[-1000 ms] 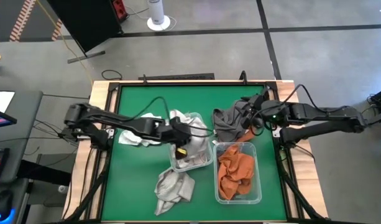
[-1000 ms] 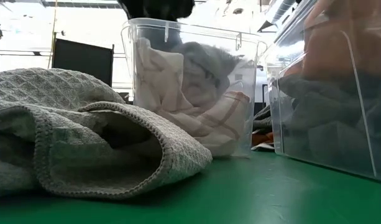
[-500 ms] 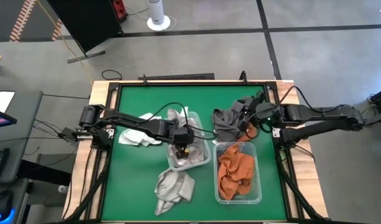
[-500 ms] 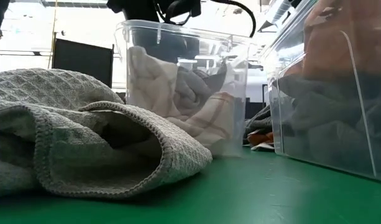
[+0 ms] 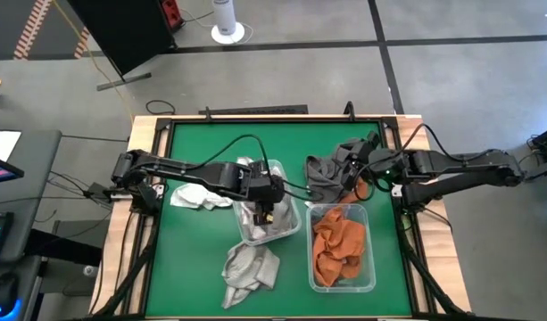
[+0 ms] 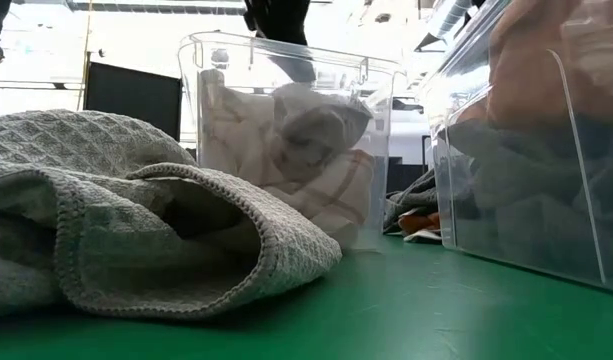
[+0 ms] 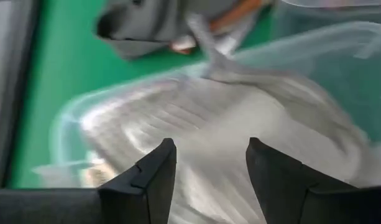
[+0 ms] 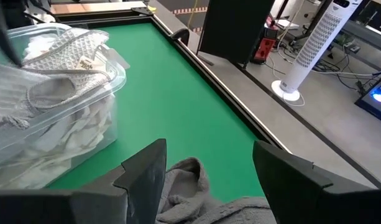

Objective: Sort microfiber towel by color & place in baskets
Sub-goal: Put the light grey microfiber towel into the left transparent bin

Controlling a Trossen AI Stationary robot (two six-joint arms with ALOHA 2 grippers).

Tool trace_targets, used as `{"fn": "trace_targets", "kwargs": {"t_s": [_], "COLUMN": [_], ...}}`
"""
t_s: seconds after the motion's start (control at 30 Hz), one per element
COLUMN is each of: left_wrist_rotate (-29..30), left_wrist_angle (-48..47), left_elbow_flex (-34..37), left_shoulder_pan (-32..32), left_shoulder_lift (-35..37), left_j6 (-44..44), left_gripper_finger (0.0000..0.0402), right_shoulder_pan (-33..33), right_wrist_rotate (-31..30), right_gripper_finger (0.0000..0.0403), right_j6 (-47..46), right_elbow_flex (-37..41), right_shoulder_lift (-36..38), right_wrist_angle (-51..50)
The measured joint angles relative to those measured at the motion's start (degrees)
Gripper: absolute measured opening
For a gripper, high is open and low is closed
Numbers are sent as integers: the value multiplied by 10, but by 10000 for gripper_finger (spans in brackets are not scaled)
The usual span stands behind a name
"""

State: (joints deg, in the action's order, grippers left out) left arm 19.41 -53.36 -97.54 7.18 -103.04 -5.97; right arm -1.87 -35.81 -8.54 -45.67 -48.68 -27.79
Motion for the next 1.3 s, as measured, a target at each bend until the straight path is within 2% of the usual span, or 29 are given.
{"fn": "trace_targets", "kwargs": {"t_s": [0.07,0.2,0.37,0.57,0.83,1.1,1.3], "left_wrist_rotate": [27,14,-11,-13,-19,-29,-47], "left_wrist_angle": [-1,7,68,132,180,159,81], "left_elbow_flex": [0,16,98,178,246,217,118], "left_shoulder_pan": [-6,-28,-44,-54,-59,-50,-34], "left_shoulder_lift": [-1,-11,-12,-11,-10,-12,-13], "left_j6": [-2,-18,-45,-85,-120,-104,-61], "left_gripper_finger": [184,181,180,180,180,180,180], "right_shoulder_pan": [0,0,0,0,0,0,0], "right_wrist_rotate": [0,0,0,0,0,0,0], "right_gripper_finger": [270,270,270,270,270,270,270], "right_j6": [0,2,4,4,5,5,5], "right_elbow_flex": [0,0,0,0,0,0,0], "right_shoulder_lift": [0,0,0,0,0,0,0], "right_wrist_angle": [0,0,0,0,6,6,4]}}
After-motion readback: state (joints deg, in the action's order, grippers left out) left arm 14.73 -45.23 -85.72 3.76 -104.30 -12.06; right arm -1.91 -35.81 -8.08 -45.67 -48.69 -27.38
